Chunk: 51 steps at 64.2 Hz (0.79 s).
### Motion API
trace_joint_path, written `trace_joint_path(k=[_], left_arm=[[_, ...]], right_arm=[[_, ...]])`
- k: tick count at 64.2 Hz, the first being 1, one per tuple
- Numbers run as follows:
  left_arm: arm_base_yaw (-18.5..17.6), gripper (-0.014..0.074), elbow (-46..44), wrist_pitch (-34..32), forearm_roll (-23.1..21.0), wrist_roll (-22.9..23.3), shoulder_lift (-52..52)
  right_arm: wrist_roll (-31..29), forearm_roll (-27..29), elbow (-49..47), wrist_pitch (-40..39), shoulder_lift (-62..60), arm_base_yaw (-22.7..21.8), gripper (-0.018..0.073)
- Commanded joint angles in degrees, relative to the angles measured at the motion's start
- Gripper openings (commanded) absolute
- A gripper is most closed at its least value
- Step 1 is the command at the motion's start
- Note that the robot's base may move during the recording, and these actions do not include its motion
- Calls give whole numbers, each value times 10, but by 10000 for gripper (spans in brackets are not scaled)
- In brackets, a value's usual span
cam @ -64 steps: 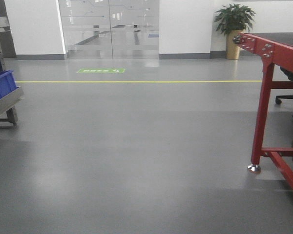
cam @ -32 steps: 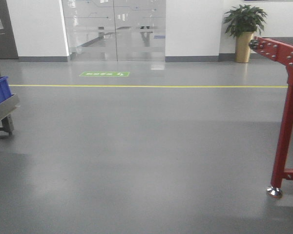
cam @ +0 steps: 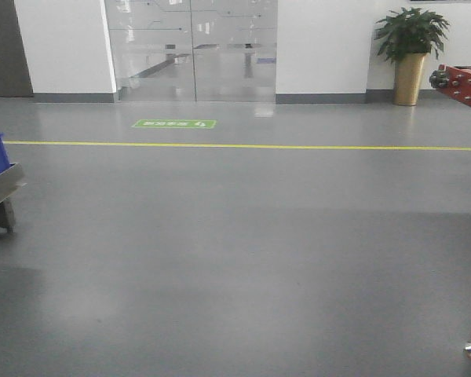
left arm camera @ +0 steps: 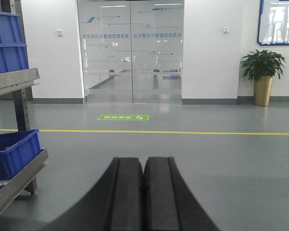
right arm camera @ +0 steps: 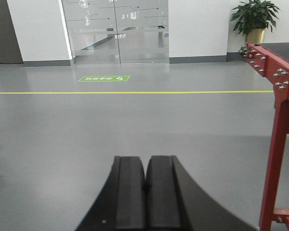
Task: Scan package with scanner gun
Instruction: 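Drive the base forward across the floor toward the red-framed table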
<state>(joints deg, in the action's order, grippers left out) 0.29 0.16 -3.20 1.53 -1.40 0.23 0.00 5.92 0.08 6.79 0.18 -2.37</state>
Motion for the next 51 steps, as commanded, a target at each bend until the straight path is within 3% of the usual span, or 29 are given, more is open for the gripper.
trace_joint_path(k=[1,51], left_arm=[[1,-111,-2,-9,-1,4,-2],[-6,-111,-2,-9,-1,4,-2]], right_arm=[[0,0,-1,-13,-2,1,-153],[0,0,-1,-13,-2,1,-153]])
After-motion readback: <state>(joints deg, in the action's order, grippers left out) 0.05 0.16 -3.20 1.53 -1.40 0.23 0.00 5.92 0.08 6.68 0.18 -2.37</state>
